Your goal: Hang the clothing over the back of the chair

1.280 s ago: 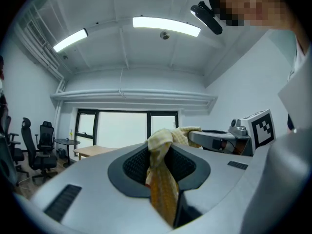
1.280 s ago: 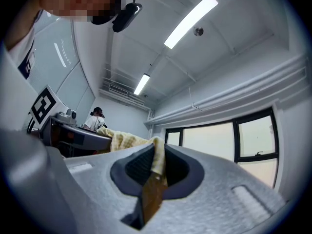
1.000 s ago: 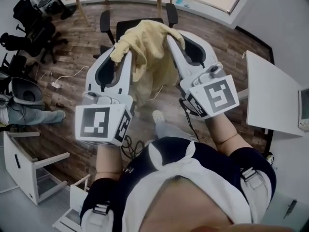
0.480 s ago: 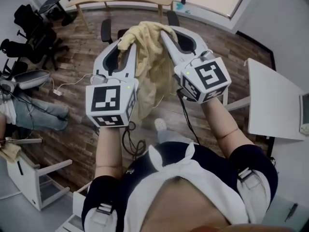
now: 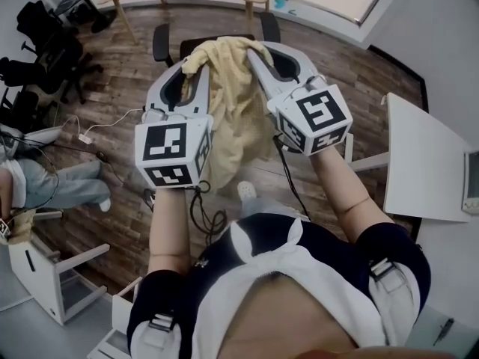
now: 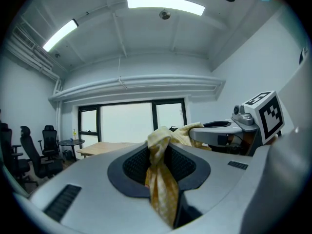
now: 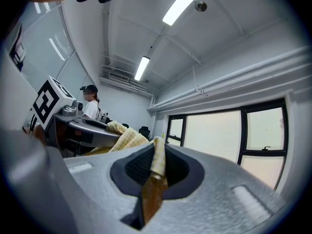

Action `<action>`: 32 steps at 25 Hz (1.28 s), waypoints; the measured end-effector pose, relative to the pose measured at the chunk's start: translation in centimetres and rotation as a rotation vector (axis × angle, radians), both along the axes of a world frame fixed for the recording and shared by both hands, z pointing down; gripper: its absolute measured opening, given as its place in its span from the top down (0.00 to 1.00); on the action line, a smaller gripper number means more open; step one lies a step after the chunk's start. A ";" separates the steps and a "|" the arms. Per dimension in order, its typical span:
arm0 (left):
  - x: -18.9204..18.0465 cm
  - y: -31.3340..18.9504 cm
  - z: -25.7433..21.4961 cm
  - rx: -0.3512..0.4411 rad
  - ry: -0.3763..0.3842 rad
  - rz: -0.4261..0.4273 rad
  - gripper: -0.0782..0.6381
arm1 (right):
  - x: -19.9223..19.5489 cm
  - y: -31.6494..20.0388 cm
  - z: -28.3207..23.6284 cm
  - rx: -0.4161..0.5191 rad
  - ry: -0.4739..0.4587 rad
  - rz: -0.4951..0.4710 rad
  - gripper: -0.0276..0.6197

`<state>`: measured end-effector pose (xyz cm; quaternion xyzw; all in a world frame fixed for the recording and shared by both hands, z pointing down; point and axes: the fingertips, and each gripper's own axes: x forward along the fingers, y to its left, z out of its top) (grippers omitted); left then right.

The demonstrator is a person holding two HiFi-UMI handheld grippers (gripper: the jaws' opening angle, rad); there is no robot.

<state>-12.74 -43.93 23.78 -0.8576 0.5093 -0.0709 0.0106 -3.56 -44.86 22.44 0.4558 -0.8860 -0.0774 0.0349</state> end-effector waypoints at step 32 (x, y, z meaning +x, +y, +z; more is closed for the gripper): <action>-1.6 -11.7 13.3 -0.379 0.008 -0.054 0.72 | -2.7 -11.3 13.1 -0.415 0.161 -0.188 0.65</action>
